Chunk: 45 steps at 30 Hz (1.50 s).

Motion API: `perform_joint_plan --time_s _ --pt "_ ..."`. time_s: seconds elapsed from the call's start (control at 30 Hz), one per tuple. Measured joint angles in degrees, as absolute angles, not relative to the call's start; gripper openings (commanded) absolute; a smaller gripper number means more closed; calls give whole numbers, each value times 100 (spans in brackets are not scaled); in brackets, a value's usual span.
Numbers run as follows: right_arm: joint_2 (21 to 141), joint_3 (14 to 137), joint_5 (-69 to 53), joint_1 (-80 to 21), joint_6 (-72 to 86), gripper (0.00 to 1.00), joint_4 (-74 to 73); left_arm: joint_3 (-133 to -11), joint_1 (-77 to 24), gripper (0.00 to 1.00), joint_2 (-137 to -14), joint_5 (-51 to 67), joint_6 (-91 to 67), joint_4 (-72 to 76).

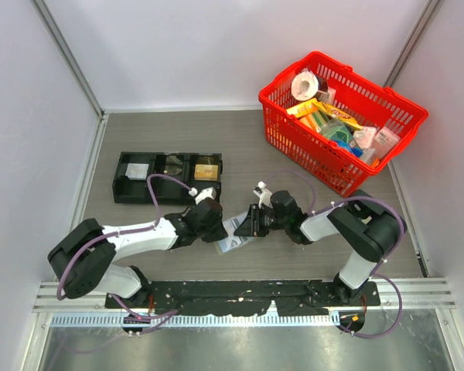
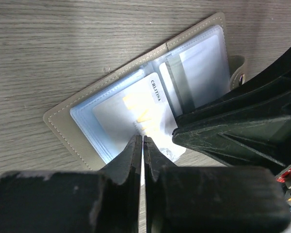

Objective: Take the credit cards out of the card holder
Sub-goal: Remove the credit card from the card holder.

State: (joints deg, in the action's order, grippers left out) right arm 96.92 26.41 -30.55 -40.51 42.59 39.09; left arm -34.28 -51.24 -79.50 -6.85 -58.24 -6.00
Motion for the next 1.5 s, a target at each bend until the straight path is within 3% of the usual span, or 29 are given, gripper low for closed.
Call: perform_joint_plan --time_s 0.3,0.7,1.5 --pt "9699 2622 -3127 -4025 4283 28 3942 -3385 -5127 16 -7382 -845 -5776 -1313" --pt "9701 2622 -3199 -4018 4281 33 3946 -3562 -5127 0 -7815 -860 -5653 -1555" --pt "10121 2764 -3706 -4032 4569 31 4768 -3776 -5124 0 -8062 -834 -5627 -1669"
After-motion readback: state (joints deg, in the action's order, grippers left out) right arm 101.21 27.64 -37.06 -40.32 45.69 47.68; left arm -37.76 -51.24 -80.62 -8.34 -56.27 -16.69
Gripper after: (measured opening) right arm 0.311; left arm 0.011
